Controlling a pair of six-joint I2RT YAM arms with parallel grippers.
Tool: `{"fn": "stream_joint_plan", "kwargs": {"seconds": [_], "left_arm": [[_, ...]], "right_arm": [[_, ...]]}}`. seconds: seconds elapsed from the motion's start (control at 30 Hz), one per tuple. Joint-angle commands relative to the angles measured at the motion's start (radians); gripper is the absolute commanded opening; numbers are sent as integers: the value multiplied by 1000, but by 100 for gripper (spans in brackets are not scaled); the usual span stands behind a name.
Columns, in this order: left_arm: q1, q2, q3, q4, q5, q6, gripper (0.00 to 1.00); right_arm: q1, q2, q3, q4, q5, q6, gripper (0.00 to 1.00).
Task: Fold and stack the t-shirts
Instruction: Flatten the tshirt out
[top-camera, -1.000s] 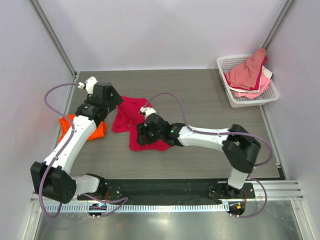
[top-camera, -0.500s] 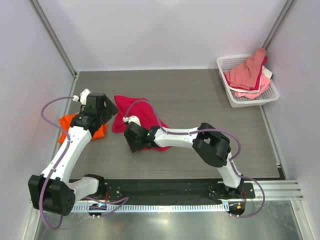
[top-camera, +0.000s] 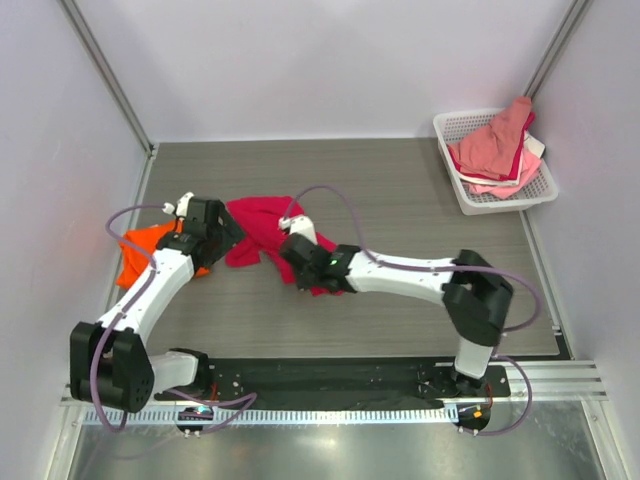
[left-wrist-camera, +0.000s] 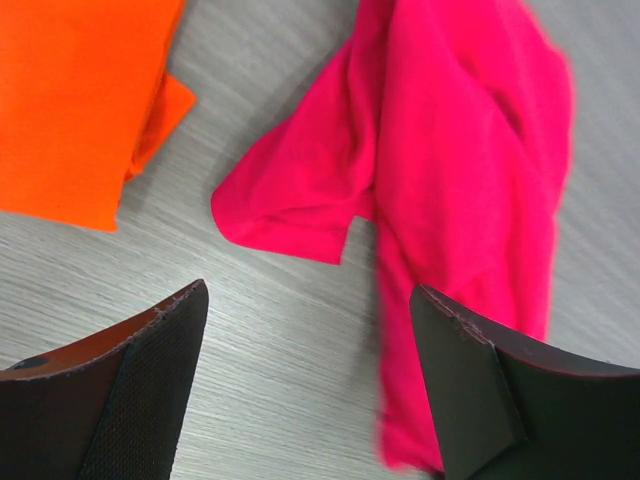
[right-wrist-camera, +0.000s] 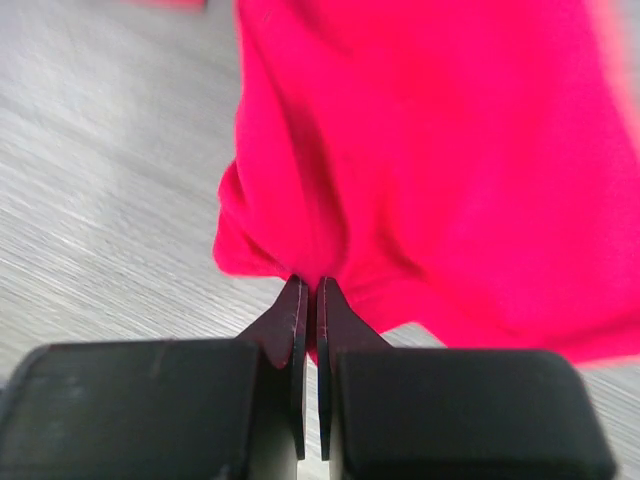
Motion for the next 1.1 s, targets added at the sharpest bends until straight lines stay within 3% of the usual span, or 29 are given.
{"fn": "stream_joint_plan", "kwargs": {"seconds": [0.0,0.1,0.27,0.43,0.5,0.67,0.87,1.07], "left_arm": [[-18,37,-21,69,29,-5,81],[-40,73,-33,84,20,-2,79],[-63,114,-55,106,6,7,73],[-97,134,-69,124,-12,40,46],[-124,135,-72,126,-26,58,42],[-204,166,-60,123,-84,87,40],[-319,250,22,82,-161,112,41],[-354,364,60,71,-135,107,45]], "right_arm": [[-98,-170,-67,27,12,23,1],[-184,-235,-149,55,-49,32,1],[-441,-370,-279,138,-168,43,1],[-651,-384,-316,182,-194,76,1],[-737,-372,-341,204,-212,83,1],[-817,-321,-352,268,-384,90,1],[-827,-286,-356,294,-433,75,1],[-833,-307,-396,339,-462,75,1]]}}
